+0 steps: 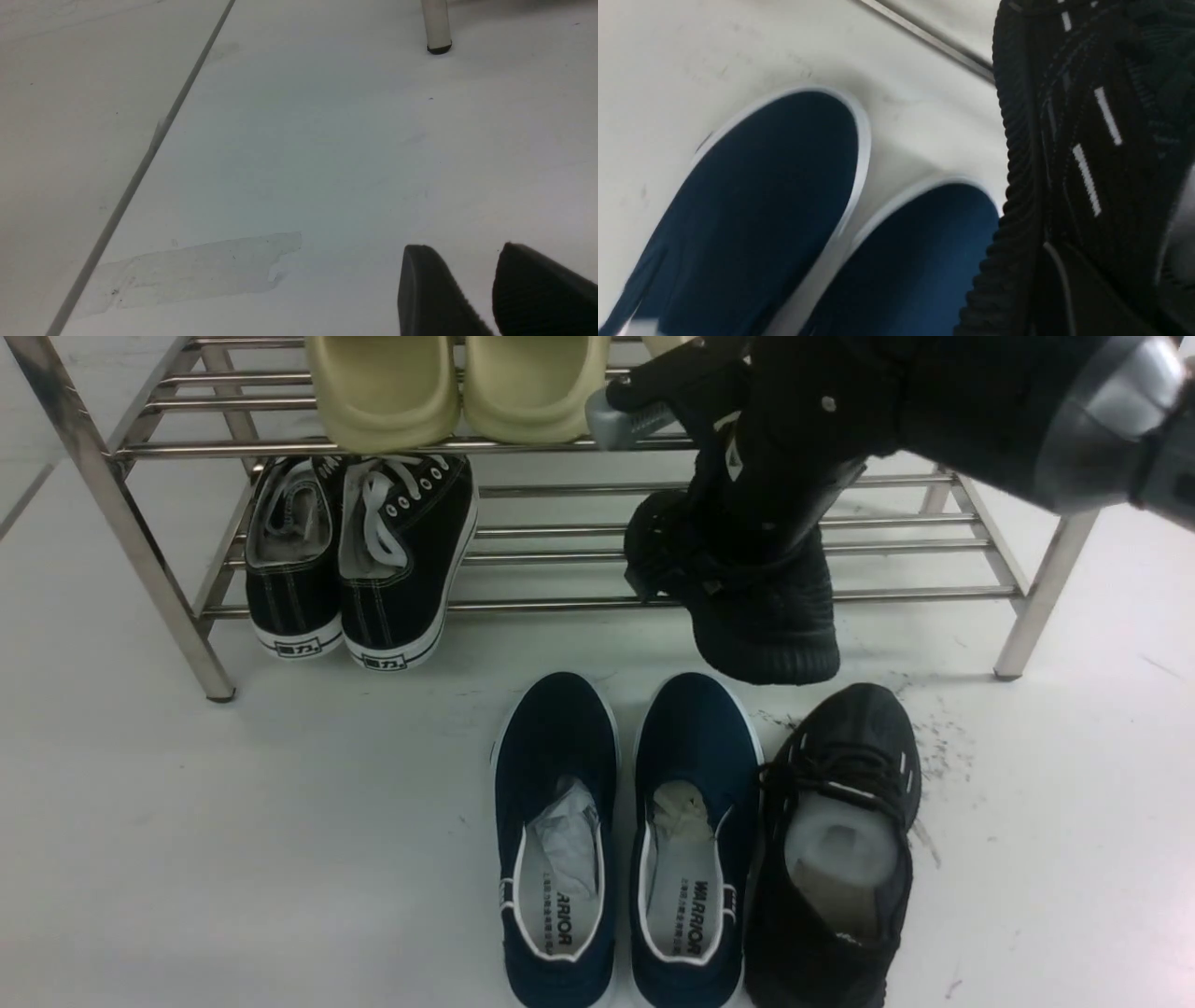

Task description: Take the shoes off the shelf with your hand on the white table.

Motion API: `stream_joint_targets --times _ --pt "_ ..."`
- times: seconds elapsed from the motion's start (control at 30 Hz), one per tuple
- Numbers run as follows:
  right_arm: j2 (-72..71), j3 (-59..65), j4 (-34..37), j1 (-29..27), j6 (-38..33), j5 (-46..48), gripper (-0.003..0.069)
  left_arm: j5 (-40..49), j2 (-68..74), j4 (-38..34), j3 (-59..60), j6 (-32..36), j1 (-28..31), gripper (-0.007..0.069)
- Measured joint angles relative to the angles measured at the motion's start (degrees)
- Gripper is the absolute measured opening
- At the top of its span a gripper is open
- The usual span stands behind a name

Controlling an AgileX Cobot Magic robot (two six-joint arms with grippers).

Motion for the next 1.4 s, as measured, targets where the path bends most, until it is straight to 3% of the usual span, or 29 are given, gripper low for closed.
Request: stream_joint_targets --times 0.33,0.6,0.77,0.93,1.03,1.2,1.4 --pt "-7.21 0.00 2.30 0.00 -3.87 13.09 0.0013 0.00 0.00 0.00 0.00 0.00 0.00 0.0242" --pt "-16.58 0.50 4.81 0.21 -5.89 13.55 0.0013 0.00 0.00 0.00 0.00 0.00 0.00 0.0242" --pt "-25.15 7.15 5.19 0.28 -4.90 13.55 0.0014 0.00 0.00 0.00 0.00 0.00 0.00 0.0242" --pt "-35.44 17.57 3.26 0.39 -1.30 13.55 0.0015 0.00 0.00 0.00 0.00 0.00 0.00 0.0242" --pt "-44.20 28.25 -1.14 0.39 6.02 13.55 0.0016 0.00 0.00 0.00 0.00 0.00 0.00 0.0242" --pt "-50.72 37.40 -4.69 0.39 11.14 12.69 0.0016 0.00 0.00 0.00 0.00 0.00 0.00 0.0242" --pt "-52.64 52.27 -6.94 0.39 18.69 2.04 0.0016 0.00 0.00 0.00 0.00 0.00 0.00 0.0242"
